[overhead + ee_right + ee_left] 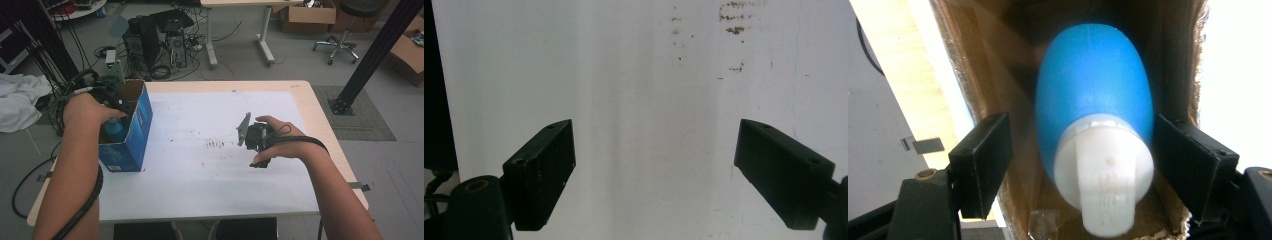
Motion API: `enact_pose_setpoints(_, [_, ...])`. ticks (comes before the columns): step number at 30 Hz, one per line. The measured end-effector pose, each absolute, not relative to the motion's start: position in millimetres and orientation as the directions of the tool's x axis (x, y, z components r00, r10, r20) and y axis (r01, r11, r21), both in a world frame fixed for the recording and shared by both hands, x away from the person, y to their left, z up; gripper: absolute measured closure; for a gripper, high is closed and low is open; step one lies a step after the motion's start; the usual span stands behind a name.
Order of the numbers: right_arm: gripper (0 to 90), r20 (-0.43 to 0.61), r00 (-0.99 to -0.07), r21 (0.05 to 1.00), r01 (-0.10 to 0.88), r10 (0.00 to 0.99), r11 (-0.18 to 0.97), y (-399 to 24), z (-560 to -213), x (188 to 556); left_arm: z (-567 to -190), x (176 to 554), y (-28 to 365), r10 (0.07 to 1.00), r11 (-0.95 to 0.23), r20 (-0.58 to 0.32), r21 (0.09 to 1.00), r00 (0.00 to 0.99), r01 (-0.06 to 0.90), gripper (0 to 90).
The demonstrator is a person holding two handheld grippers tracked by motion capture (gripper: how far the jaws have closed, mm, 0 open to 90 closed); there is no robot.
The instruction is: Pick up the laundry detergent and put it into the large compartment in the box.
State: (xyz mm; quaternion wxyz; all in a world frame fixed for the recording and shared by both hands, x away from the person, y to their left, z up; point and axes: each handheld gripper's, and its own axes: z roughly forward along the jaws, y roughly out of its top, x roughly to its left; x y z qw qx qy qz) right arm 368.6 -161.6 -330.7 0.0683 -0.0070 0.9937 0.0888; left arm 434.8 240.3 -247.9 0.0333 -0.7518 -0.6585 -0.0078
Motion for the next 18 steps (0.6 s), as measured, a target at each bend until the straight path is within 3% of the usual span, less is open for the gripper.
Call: enact_pose_setpoints(18, [16.8,-0.146,-0.989,0.170,-0.042,-0.016,0.985,-156,-327,368,-229,429,239,0.981,-0.178,0.069,-0.011,0.179,0.984,14.6])
